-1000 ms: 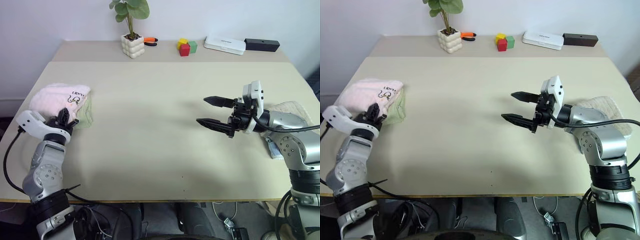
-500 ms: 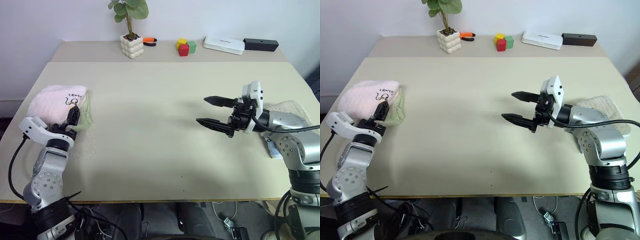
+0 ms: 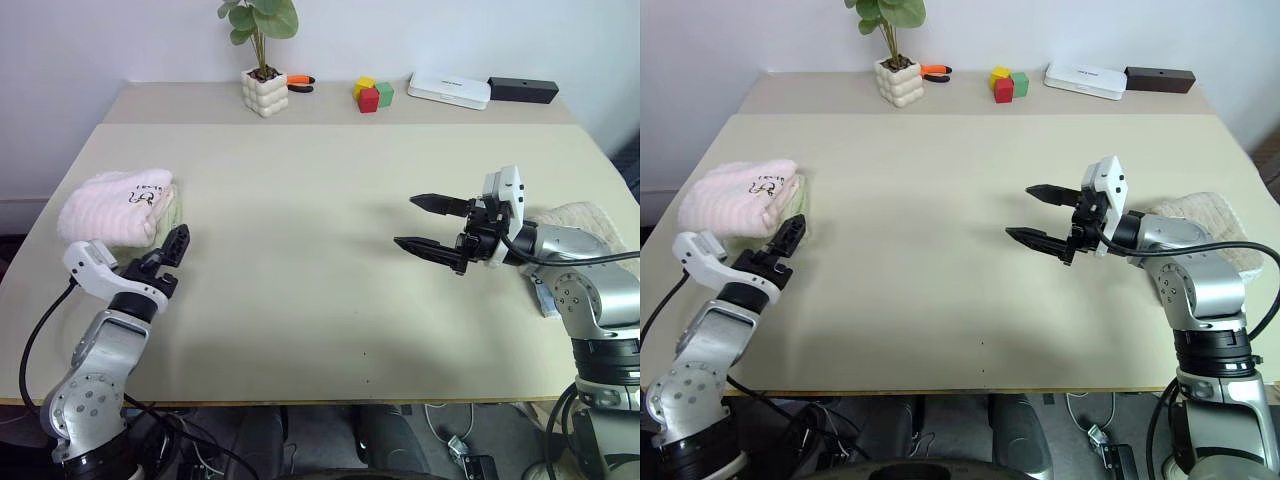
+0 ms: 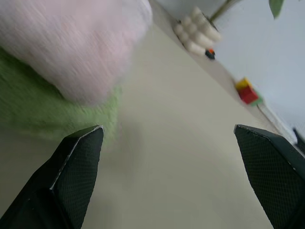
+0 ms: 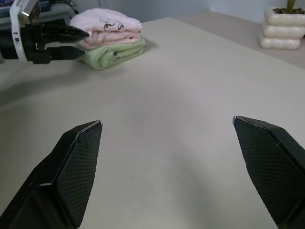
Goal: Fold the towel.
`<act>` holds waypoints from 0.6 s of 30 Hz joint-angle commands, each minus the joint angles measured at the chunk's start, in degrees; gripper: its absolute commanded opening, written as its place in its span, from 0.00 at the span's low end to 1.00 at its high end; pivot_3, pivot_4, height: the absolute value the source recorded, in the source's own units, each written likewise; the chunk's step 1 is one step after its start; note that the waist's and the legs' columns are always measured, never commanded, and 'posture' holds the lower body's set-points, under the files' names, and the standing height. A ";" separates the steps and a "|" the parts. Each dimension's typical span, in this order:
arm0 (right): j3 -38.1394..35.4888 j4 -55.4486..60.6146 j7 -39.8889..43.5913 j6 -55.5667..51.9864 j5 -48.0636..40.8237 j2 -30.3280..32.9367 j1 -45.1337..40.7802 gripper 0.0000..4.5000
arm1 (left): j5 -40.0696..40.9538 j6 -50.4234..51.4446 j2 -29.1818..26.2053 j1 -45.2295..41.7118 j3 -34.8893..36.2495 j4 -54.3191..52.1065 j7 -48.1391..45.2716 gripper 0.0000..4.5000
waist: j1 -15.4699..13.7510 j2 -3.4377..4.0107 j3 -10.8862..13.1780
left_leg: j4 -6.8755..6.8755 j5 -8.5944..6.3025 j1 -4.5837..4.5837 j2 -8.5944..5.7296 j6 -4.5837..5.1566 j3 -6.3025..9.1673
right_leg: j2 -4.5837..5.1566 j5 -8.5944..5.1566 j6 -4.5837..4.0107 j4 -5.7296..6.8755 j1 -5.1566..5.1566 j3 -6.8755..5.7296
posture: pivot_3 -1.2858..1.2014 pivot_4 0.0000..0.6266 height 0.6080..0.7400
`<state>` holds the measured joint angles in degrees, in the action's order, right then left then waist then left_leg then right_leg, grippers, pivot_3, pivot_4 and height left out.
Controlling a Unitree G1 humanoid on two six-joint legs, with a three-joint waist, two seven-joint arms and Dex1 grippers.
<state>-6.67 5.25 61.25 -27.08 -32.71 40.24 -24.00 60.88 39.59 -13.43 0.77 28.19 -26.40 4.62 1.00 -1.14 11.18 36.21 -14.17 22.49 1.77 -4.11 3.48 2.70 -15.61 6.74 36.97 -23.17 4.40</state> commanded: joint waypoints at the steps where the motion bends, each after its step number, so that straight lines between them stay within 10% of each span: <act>1: -1.74 0.40 0.22 0.53 -0.97 0.29 -0.17 1.00 | -5.41 0.40 -3.85 2.17 -8.67 -6.10 -5.80 0.99 | -0.02 0.00 0.00 | 0.00 0.00 0.00 0.00 0.00 0.00 | 0.00 -0.01 -0.01 -0.01 0.00 0.00 | 0.52 0.24 1.00; 18: -6.04 3.58 1.76 2.59 -3.67 1.33 2.85 1.00 | -29.09 -19.13 -25.76 -20.19 -24.25 13.28 -46.20 0.99 | 1.11 0.07 0.02 | -0.07 -0.01 0.02 0.01 0.01 -0.07 | -0.03 -0.01 -0.02 -0.04 -0.07 0.04 | 0.52 0.24 1.00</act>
<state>-10.72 5.85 62.97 -25.83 -35.17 41.22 -21.01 33.74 24.40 -38.71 -17.59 4.24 -14.16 -37.59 2.11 -1.07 11.20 36.14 -14.17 22.52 1.78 -4.10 3.41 2.69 -15.62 6.71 36.93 -23.24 4.44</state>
